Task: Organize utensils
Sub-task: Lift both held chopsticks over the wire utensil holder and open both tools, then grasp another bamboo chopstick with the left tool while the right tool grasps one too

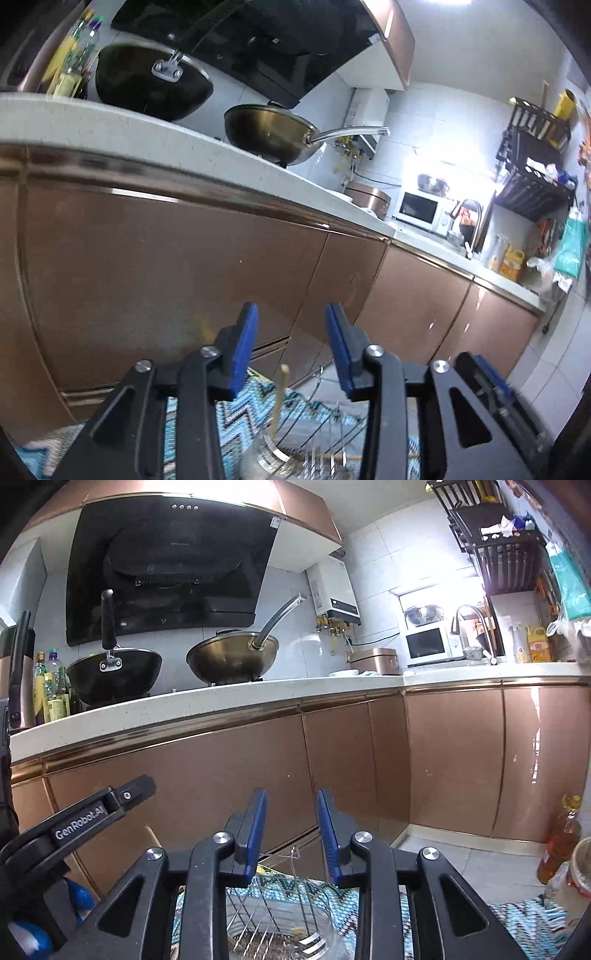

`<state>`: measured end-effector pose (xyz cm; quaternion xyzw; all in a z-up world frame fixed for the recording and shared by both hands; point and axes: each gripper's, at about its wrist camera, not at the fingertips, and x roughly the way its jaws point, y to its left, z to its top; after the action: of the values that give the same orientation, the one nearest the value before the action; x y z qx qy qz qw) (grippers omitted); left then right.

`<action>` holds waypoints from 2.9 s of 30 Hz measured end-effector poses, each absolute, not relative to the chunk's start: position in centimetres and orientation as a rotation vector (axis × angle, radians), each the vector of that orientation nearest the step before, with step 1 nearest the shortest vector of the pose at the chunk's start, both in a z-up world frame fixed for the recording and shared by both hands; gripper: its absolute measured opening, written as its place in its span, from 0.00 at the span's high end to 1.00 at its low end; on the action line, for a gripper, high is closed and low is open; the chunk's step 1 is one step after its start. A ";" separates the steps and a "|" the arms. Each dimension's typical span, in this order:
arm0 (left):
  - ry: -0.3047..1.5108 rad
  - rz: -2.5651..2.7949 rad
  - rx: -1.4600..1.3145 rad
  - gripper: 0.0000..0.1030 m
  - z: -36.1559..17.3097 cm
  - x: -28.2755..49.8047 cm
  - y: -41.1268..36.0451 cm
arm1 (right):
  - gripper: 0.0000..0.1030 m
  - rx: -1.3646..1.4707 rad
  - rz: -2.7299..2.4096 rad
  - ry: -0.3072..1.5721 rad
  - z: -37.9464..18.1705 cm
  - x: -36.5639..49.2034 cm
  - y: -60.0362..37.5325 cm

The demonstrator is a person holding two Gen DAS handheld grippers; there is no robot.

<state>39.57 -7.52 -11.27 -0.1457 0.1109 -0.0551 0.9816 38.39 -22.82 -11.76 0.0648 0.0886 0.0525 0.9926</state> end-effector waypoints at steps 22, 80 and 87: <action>0.678 -0.273 -0.229 0.60 -10.0 25.8 3.8 | 0.76 0.167 0.168 0.679 -12.3 26.1 -22.1; 1.413 -0.416 0.015 0.94 -27.8 38.8 -12.7 | 0.91 0.000 0.272 1.310 -28.7 38.7 -18.9; 1.368 -0.420 -0.055 0.95 -27.2 37.8 -10.9 | 0.94 0.079 0.304 1.278 -27.5 37.4 -20.3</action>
<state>37.82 -10.86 -27.20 -0.0250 0.6270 -0.1927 0.7544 37.41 -20.32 -27.49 0.0368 0.5940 0.1414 0.7911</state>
